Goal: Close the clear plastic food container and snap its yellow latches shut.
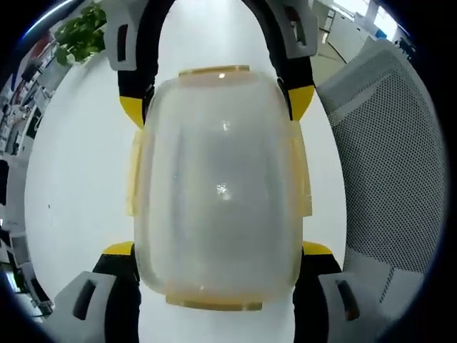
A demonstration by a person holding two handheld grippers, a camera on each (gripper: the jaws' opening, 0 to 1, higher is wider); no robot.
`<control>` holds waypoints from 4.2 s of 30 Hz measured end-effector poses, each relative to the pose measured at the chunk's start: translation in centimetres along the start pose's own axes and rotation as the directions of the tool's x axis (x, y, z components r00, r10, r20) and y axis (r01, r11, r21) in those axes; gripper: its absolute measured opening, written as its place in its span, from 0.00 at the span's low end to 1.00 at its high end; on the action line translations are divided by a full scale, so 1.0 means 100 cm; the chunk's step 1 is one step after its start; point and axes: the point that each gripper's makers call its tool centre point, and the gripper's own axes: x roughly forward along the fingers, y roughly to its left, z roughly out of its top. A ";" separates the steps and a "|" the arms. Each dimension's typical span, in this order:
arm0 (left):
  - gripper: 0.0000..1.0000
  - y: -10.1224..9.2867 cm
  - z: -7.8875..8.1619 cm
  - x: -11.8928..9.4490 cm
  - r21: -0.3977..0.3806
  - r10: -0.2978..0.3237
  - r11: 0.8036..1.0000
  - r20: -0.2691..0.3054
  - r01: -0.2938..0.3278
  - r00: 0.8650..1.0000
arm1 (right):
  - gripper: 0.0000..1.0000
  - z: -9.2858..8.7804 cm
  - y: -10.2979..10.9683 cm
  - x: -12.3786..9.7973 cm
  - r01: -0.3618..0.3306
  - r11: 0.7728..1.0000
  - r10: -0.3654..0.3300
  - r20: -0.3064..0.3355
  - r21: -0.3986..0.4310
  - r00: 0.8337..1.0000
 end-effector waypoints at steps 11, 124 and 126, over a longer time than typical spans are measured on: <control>0.90 -0.002 0.000 0.000 -0.021 0.018 1.000 0.014 -0.018 1.000 | 0.86 0.002 0.003 0.000 0.000 1.000 0.000 0.016 -0.006 1.000; 0.91 0.002 -0.133 -0.027 -0.035 0.045 0.998 -0.037 -0.046 0.998 | 0.86 0.129 -0.006 0.045 -0.006 1.000 0.007 0.023 -0.028 1.000; 0.91 0.002 -0.137 -0.028 -0.035 0.045 0.998 -0.038 -0.047 0.998 | 0.86 0.132 -0.006 0.046 -0.007 1.000 0.007 0.020 -0.029 1.000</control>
